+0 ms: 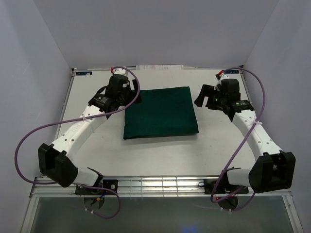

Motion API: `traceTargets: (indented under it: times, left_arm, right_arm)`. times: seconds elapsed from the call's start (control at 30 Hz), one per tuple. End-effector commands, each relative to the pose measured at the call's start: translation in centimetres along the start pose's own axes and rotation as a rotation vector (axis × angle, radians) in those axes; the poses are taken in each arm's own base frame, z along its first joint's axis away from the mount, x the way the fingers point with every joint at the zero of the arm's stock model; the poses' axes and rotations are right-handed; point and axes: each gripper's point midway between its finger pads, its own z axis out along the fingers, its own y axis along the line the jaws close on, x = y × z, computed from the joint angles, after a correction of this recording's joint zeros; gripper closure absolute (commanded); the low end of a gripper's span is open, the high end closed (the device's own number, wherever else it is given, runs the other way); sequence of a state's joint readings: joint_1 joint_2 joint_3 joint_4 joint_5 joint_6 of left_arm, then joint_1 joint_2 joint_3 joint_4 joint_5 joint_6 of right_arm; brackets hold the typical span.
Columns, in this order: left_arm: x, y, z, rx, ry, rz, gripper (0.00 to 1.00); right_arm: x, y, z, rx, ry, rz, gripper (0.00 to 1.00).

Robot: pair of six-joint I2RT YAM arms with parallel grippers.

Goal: Open and lay out the surgical kit
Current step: Move the surgical kit at the center of the board, then open the surgical kit at the center of the board.

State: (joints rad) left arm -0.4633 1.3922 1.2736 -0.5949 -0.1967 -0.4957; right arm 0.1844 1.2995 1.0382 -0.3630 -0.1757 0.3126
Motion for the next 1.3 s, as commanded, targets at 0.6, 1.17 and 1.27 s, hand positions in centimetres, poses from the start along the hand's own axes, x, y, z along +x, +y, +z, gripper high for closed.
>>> traceTargets:
  times: [0.6,1.17,1.27]
  left_arm:
    - [13.0,-28.3,-2.5,0.125,-0.180,0.806,0.07]
    - [18.2,-30.9,3.1,0.069,-0.312,1.026,0.24]
    - [19.2,-30.2,4.0,0.046,-0.297,1.057,0.24]
  right_arm:
    - [7.0,-15.4,-13.0,0.839,-0.069,0.182,0.10]
    - [7.3,-15.6,-11.2,0.827,0.021,0.207,0.10]
    - [7.1,-16.1,-11.4,0.834,0.020,0.232,0.10]
